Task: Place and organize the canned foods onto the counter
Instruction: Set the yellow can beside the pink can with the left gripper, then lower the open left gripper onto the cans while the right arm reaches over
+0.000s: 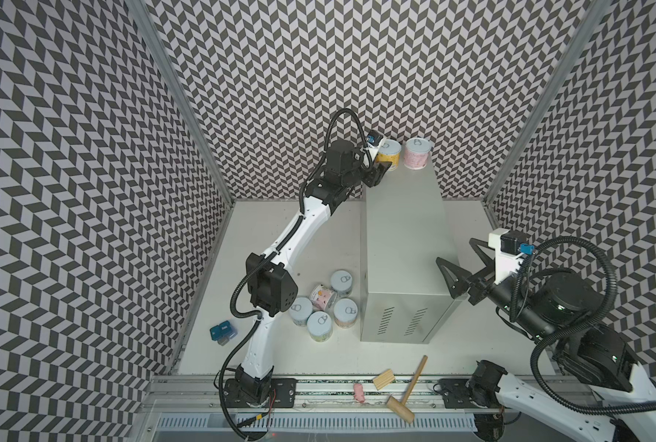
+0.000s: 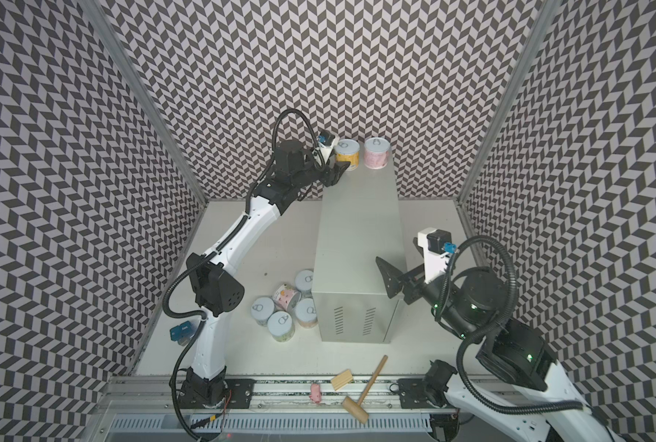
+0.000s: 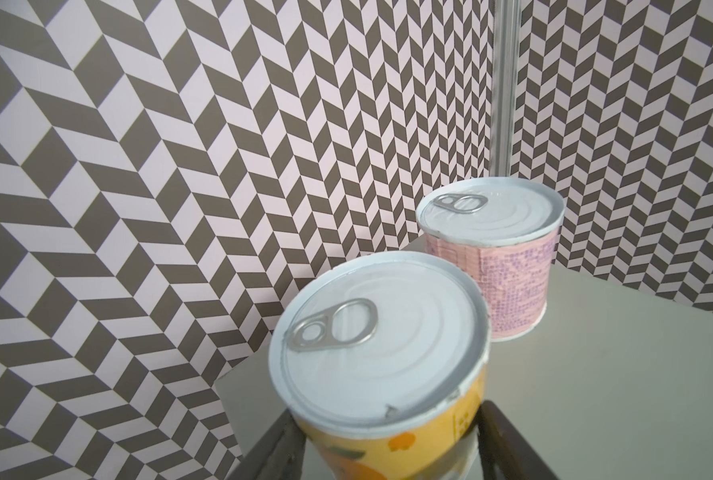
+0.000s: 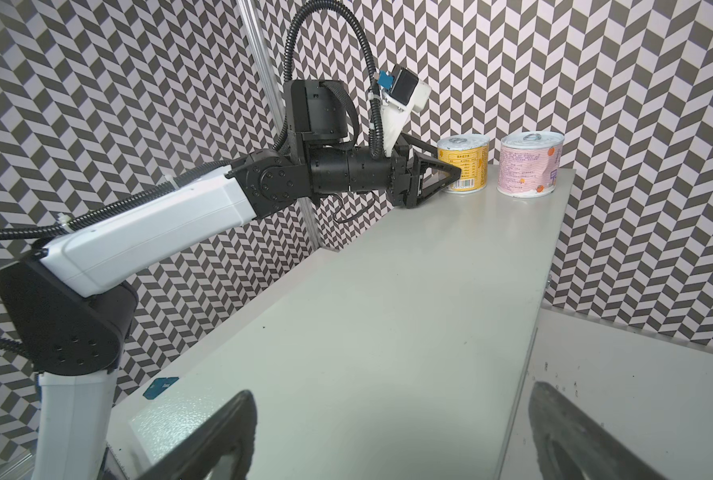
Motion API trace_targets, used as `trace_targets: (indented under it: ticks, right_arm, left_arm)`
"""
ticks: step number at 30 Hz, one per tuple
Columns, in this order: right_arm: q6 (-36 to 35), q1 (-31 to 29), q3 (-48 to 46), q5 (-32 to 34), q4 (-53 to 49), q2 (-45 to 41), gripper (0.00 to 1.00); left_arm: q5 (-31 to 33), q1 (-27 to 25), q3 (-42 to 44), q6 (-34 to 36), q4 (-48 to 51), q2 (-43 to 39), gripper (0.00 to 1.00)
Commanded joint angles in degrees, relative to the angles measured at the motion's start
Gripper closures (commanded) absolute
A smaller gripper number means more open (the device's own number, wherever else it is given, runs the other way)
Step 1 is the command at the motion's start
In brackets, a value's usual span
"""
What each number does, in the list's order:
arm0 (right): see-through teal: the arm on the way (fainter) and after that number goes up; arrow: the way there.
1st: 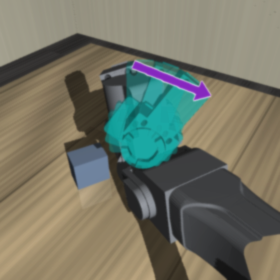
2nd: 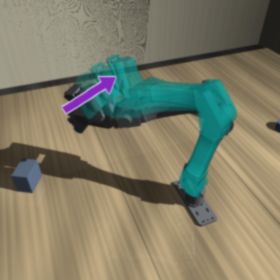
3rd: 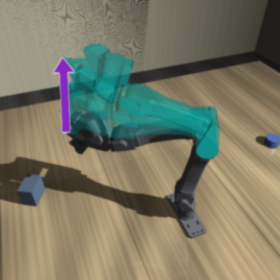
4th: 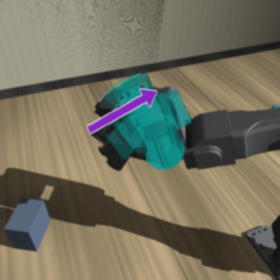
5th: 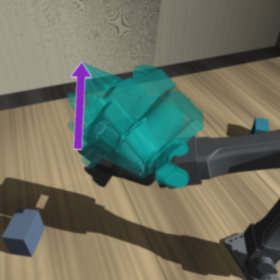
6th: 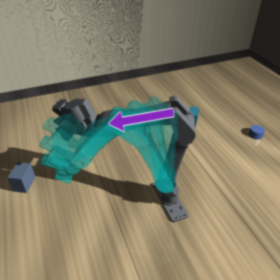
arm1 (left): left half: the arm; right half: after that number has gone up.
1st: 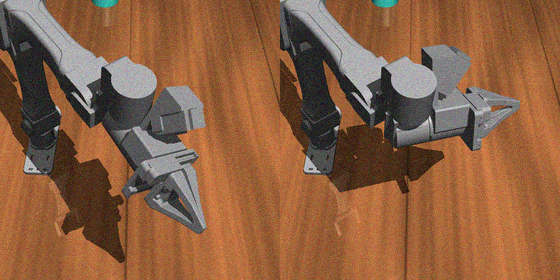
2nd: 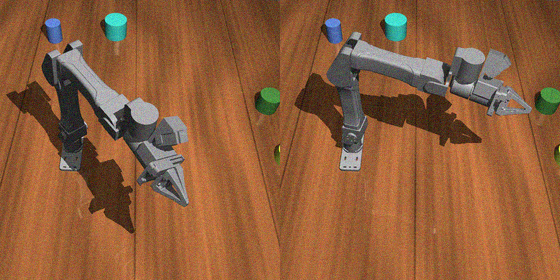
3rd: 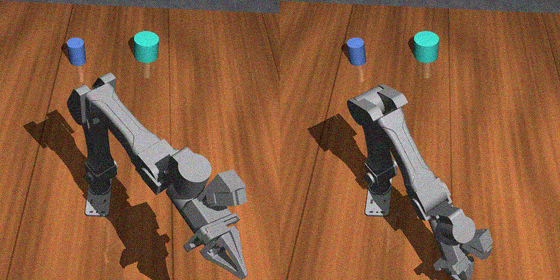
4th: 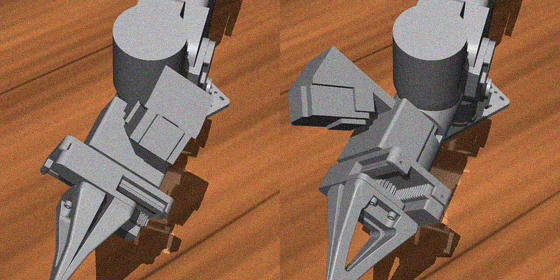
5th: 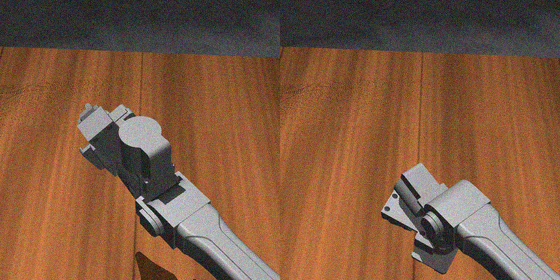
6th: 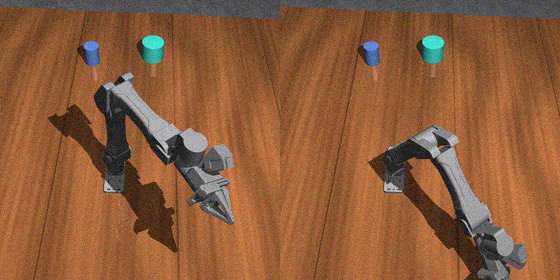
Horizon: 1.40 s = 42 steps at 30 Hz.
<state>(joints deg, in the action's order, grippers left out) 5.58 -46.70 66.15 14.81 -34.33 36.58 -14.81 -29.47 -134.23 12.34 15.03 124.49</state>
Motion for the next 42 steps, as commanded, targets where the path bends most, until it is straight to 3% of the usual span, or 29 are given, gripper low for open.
trace_targets:
  ticks: [1, 10, 13, 18, 25, 35, 40, 42]
  right_arm:
    - [0.01, 0.11, -0.17, 0.84, 1.37, -0.37, 0.01]
    - [0.14, 0.11, -0.55, 0.77, 1.72, -0.38, 0.01]
    - [0.19, 0.03, -0.63, 0.75, 1.81, -0.38, 0.01]
    - [0.21, 0.05, -0.43, 0.61, 1.98, -0.33, 0.01]
    - [-0.05, 0.12, 0.76, -0.36, 2.07, 0.70, 0.01]
    - [-4.57, 0.03, 9.39, -8.90, -2.07, 10.37, 0.01]
    - [-6.38, -0.01, 14.50, -16.20, -4.22, 16.85, 0.01]
    - [-7.02, -0.47, 16.58, -18.80, -5.49, 19.56, 0.01]
  left_arm:
    - [0.83, 0.37, -1.64, 0.39, 0.19, 1.37, 0.36]
    - [2.06, 0.38, -1.45, 0.56, 0.35, 0.94, 0.31]
    - [2.03, 0.38, -1.24, 0.54, 0.54, 0.27, 0.23]
    - [0.77, 0.22, 1.87, 0.62, -0.20, -3.56, 0.00]
    - [3.40, 0.29, 11.67, -0.16, 2.76, -14.25, 0.00]
    - [16.44, 0.33, 34.28, -16.59, 0.83, -35.42, 0.00]
    - [26.42, 0.37, 40.87, -28.27, 10.39, -42.07, 0.00]
    - [27.73, 0.64, 43.86, -31.60, 15.41, -44.29, 0.00]
